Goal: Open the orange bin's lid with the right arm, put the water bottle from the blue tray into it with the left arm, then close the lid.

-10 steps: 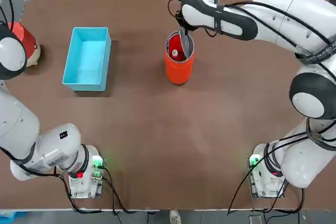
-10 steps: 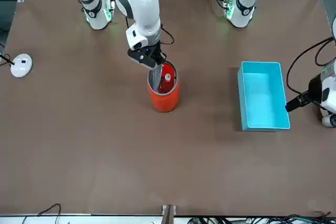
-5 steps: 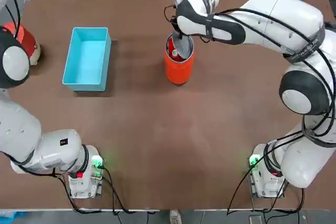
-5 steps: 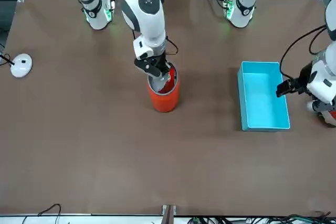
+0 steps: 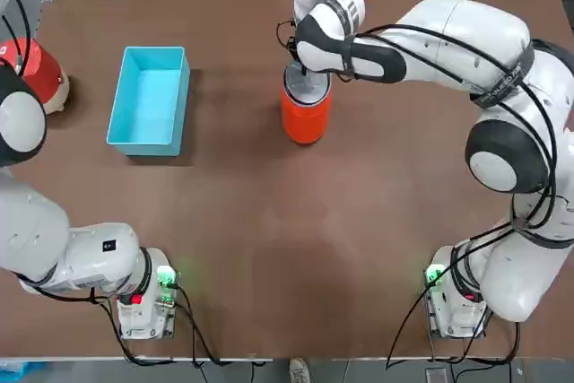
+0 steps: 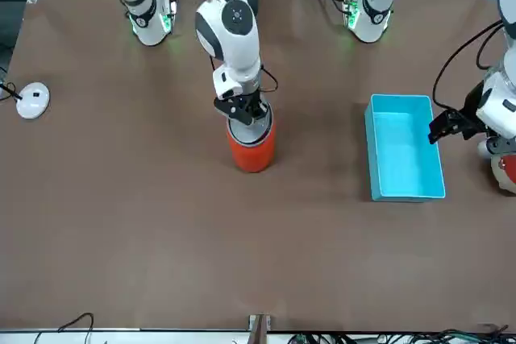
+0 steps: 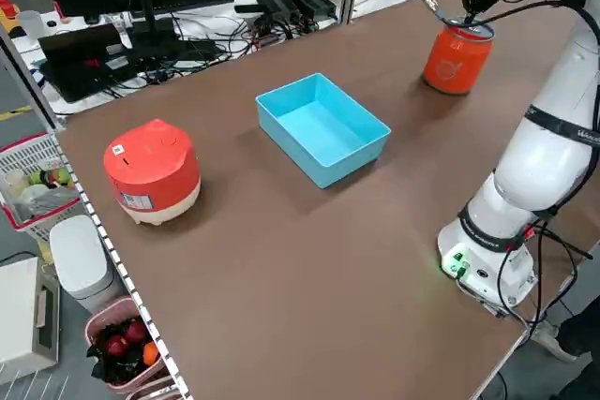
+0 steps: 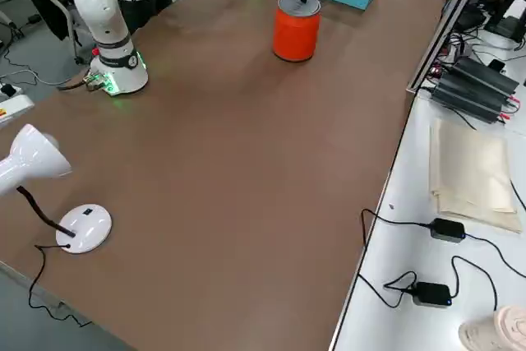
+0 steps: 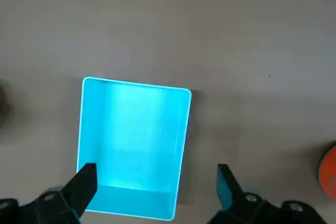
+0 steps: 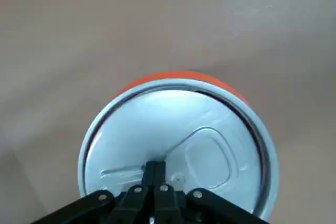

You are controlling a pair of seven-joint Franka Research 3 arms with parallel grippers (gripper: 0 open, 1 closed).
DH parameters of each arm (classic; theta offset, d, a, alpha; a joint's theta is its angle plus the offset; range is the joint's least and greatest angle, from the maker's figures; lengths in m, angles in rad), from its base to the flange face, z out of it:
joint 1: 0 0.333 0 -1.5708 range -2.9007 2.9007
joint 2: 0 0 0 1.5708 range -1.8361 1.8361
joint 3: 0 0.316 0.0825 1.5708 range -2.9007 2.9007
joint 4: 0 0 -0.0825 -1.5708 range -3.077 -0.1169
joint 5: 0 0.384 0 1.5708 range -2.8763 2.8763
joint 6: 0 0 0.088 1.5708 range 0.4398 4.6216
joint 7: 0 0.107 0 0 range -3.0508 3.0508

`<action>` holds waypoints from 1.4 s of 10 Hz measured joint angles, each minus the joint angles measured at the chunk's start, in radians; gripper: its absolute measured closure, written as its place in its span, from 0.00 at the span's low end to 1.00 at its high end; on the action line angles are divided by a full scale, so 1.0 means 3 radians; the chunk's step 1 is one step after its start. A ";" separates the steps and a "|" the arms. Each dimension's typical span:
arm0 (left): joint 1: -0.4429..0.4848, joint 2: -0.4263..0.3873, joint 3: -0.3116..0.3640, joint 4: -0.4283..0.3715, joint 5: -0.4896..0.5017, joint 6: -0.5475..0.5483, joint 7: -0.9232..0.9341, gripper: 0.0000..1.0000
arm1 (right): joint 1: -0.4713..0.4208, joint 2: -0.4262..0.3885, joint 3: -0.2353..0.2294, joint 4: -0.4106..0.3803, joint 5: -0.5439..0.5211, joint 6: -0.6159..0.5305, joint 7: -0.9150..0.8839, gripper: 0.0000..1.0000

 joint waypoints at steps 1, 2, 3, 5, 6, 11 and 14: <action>0.0008 0.0000 0.0012 0.0001 0.0000 0.0000 0.0001 0.00 | 0.0003 0.0015 0.0000 0.0002 -0.0005 0.0016 0.0002 0.99; 0.0015 0.0000 0.0028 0.0003 0.0000 -0.0012 0.0002 0.00 | 0.0006 0.0015 0.0000 0.0004 -0.0006 0.0016 0.0003 0.99; 0.0027 -0.0001 0.0039 0.0006 0.0000 -0.0033 0.0020 0.00 | 0.0010 0.0018 -0.0001 0.0005 -0.0006 0.0023 0.0004 0.99; 0.0059 -0.0007 0.0042 0.0036 0.0000 -0.0053 0.0138 0.00 | 0.0016 0.0030 -0.0001 0.0005 -0.0010 0.0040 0.0016 0.99; 0.0057 -0.0009 0.0038 0.0038 0.0000 -0.0109 0.0179 0.00 | 0.0019 0.0032 -0.0001 0.0005 -0.0037 0.0045 0.0025 0.99; 0.0031 -0.0015 -0.0035 0.0107 0.0000 -0.0318 0.0180 0.00 | 0.0049 0.0050 -0.0003 0.0007 -0.0130 0.0057 0.0121 0.99; 0.0031 -0.0014 -0.0044 0.0107 0.0000 -0.0445 0.0179 0.00 | 0.0049 0.0073 -0.0003 0.0087 -0.0128 -0.0061 0.0119 0.99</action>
